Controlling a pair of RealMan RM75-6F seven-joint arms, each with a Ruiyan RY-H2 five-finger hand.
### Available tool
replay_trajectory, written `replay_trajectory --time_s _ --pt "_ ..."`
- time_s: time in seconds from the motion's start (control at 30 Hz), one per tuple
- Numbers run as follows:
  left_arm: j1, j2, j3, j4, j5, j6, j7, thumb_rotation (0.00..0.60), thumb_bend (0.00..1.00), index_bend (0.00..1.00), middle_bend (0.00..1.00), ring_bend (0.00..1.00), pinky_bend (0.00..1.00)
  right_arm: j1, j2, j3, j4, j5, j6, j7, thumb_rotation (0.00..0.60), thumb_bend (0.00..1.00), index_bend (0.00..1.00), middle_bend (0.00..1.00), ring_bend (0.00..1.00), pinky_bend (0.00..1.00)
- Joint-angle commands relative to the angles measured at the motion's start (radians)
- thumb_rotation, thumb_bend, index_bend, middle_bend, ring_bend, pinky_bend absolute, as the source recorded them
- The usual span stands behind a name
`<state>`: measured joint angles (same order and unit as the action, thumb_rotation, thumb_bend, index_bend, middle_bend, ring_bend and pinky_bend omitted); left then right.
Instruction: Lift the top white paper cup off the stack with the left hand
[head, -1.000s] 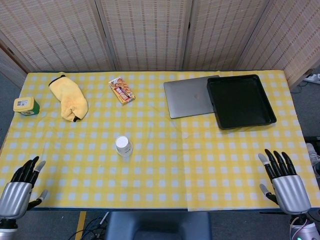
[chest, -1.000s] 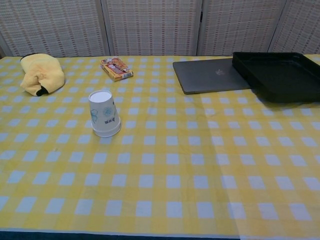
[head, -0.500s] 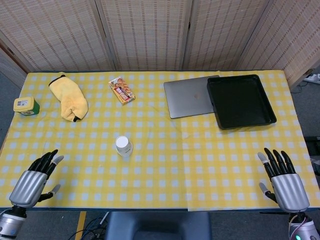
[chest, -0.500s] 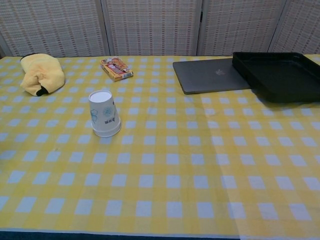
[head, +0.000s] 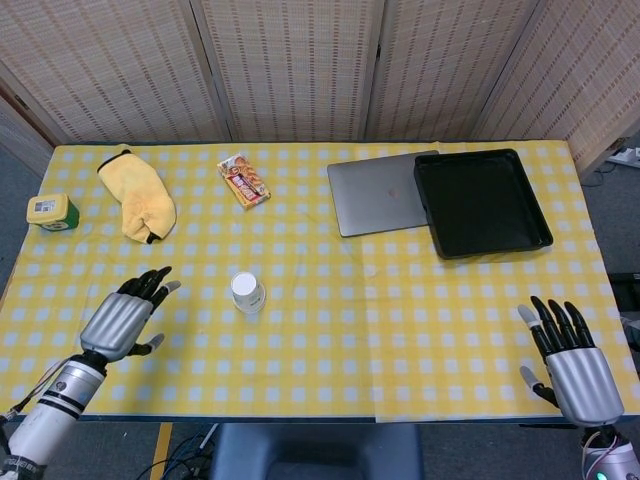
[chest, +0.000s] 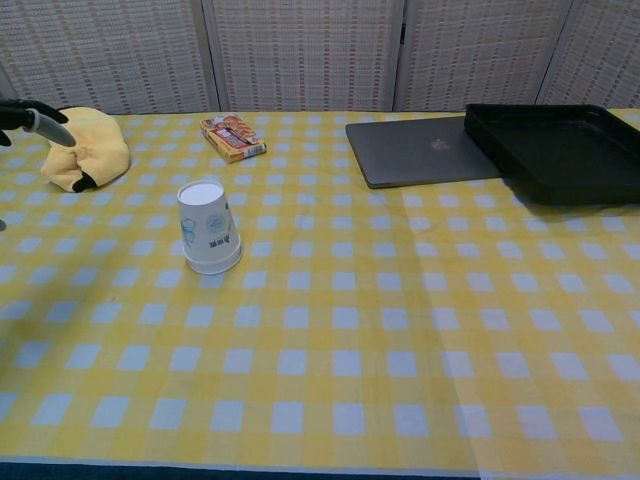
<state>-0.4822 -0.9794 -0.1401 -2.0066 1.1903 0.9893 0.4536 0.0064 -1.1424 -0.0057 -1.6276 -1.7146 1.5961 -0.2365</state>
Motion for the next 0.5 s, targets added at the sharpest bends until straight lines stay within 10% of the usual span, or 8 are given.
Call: replay_trajectory --time_s 0.03,0.5 --pt "-0.102 -0.061 -0.04 0.024 -0.126 -0.071 0.078 0.6 0.32 0.15 0.0 0.0 0.18 0.0 0.005 0.001 -0.001 0.002 0.001 0.009 0.6 0.22 0.03 0.0 0.0 0.0" --pt "-0.392 -0.183 -0.053 0.108 -0.482 -0.137 0.277 0.6 0.32 0.16 0.0 0.0 0.18 0.024 0.026 0.02 -0.012 0.056 -0.049 0.043 0.6 0.22 0.03 0.0 0.0 0.0"
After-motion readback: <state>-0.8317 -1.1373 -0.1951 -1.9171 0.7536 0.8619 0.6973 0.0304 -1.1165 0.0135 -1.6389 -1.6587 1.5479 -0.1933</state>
